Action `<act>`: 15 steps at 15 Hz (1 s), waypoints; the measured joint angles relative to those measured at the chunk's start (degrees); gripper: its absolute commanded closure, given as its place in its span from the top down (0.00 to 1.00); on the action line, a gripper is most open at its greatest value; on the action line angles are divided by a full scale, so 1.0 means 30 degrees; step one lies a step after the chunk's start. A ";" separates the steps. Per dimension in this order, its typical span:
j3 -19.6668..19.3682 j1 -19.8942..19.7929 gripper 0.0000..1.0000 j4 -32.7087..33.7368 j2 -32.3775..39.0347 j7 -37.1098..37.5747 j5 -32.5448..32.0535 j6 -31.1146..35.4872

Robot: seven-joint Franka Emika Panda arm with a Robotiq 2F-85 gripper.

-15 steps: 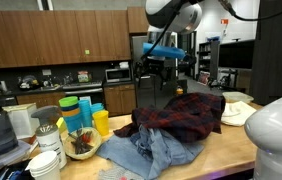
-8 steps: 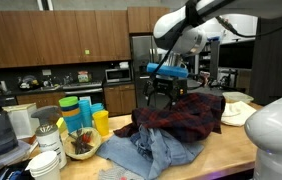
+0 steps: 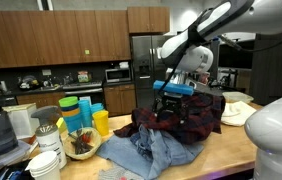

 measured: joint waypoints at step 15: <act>-0.0119 0.0035 0.01 -0.0551 -0.0617 0.0354 0.0461 0.1103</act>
